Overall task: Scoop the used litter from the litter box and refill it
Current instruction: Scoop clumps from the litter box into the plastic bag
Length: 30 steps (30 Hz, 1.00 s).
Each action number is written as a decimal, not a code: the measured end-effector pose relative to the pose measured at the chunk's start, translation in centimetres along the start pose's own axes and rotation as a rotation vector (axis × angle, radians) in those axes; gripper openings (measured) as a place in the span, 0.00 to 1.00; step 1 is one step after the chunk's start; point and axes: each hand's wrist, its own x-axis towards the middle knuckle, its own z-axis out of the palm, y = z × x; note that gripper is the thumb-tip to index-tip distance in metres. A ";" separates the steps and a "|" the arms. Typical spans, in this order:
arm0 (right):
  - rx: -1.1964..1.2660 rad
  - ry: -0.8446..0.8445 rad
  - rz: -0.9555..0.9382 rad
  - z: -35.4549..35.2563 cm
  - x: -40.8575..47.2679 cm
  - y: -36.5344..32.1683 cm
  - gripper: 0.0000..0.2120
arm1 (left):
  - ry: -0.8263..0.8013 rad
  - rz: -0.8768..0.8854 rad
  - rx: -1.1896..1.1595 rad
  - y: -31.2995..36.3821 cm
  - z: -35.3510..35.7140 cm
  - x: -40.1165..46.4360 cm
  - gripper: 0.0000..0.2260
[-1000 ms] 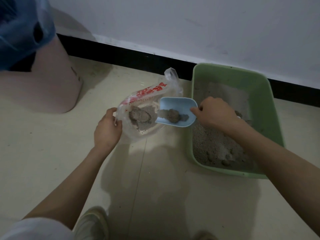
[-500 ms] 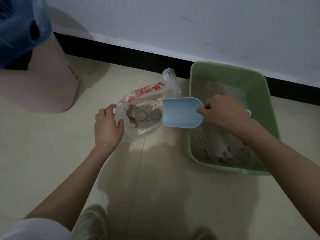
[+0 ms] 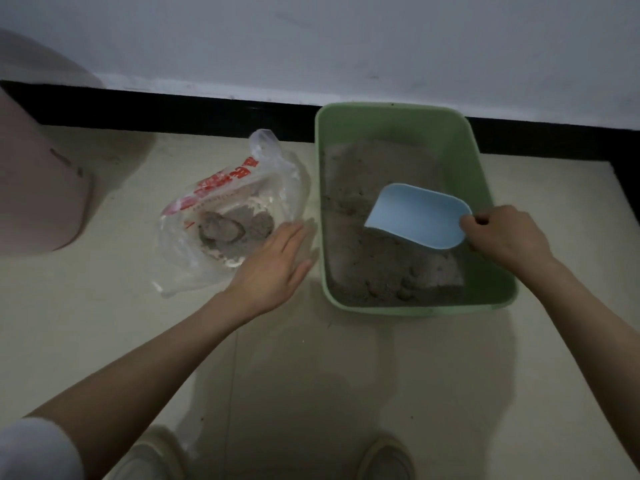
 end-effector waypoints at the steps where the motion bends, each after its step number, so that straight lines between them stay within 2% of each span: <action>1: -0.042 0.006 0.035 0.0 0.1 1.0 0.16 | -0.035 0.008 -0.001 0.6 0.1 0.4 0.34; 3: -0.131 0.025 0.094 -0.3 0.3 2.6 0.16 | -0.087 -0.010 0.003 1.2 0.4 1.3 0.35; 7: -0.274 0.099 0.168 -1.6 1.6 4.5 0.15 | -0.125 -0.046 0.076 1.8 0.5 2.3 0.32; 14: -0.430 -0.031 0.143 0.1 2.9 3.2 0.10 | -0.120 -0.064 0.084 2.7 0.8 2.6 0.31; 18: -0.379 -0.065 0.125 1.8 3.3 1.9 0.09 | -0.101 -0.066 0.060 2.8 0.9 2.5 0.31; 22: -0.231 -0.133 0.174 3.3 3.2 1.7 0.14 | -0.095 -0.068 0.045 2.8 1.0 2.4 0.31; 25: -0.161 -0.123 0.205 4.4 3.1 2.7 0.14 | -0.082 -0.068 0.022 2.6 1.1 2.4 0.31; 30: -0.046 -0.162 0.240 5.7 2.7 4.6 0.21 | -0.072 -0.064 0.011 2.5 1.2 2.4 0.30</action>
